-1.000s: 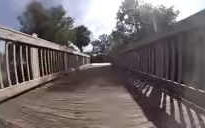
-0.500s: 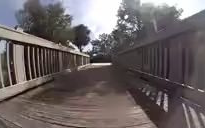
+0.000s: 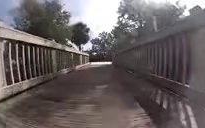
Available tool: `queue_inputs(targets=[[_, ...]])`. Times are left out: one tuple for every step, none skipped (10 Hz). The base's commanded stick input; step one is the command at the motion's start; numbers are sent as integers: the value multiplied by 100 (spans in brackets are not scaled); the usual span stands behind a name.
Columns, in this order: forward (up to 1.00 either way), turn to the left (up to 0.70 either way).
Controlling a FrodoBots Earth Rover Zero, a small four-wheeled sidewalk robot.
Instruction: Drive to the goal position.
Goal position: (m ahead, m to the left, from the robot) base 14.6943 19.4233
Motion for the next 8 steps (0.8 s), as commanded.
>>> queue_inputs(targets=[[85, 0], [85, 0], [85, 0], [85, 0], [85, 0], [85, 0], [85, 0], [85, 0]])
